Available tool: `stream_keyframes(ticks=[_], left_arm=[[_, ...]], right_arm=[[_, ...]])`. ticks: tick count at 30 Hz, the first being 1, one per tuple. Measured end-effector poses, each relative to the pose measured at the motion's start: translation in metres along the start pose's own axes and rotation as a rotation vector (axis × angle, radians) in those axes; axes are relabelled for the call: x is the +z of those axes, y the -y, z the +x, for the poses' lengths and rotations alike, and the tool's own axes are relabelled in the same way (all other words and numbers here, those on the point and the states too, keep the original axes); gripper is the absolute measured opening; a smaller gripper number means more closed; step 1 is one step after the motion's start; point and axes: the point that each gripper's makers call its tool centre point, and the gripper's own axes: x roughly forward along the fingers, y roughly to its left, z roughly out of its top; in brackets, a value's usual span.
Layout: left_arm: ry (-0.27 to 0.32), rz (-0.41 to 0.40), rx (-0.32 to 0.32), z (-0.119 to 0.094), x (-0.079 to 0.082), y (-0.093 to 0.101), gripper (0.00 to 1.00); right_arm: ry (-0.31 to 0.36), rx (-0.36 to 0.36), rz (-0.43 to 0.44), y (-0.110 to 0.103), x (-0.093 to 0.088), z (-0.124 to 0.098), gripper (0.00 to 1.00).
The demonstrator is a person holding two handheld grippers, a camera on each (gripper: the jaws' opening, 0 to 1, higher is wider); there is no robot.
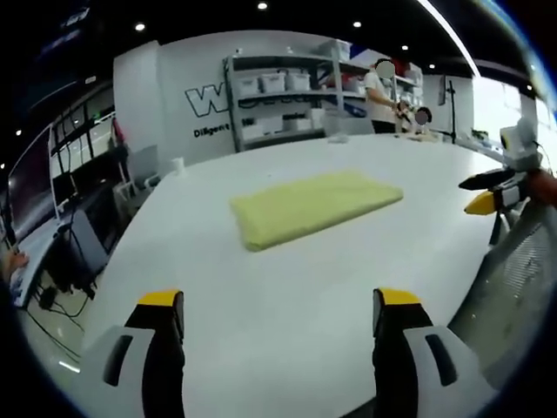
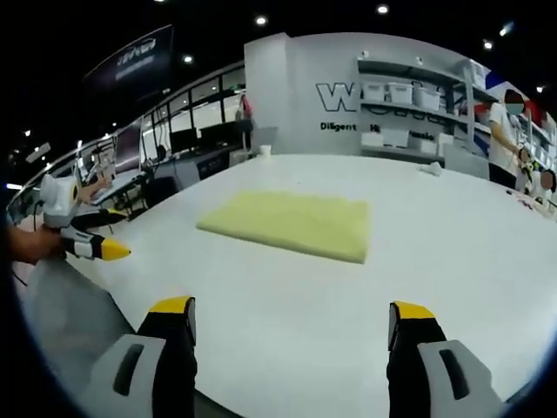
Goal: Fold the garment on the visible template until the final outline fits inside the template.
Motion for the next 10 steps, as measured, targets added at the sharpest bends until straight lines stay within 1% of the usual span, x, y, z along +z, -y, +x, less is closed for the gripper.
stream_keyframes(ticks=[2,4,7,10], left_arm=[[-0.004,0.003,-0.001,0.0000,-0.0010,0.0006,0.87],[-0.025,0.022,0.001,0.0012,-0.0051,0.0014,0.86],[-0.010,0.012,0.005,-0.0003,-0.0023,-0.0001,0.85],[-0.017,0.011,0.002,-0.0002,-0.0038,0.0003,0.85]], right_arm=[[-0.003,-0.003,0.003,0.0006,-0.0006,-0.0001,0.90],[-0.009,-0.007,0.010,0.0013,-0.0019,-0.0003,0.89],[-0.014,-0.010,0.010,0.0019,-0.0027,-0.0003,0.88],[-0.013,-0.016,0.017,0.0029,-0.0027,-0.0006,0.88]])
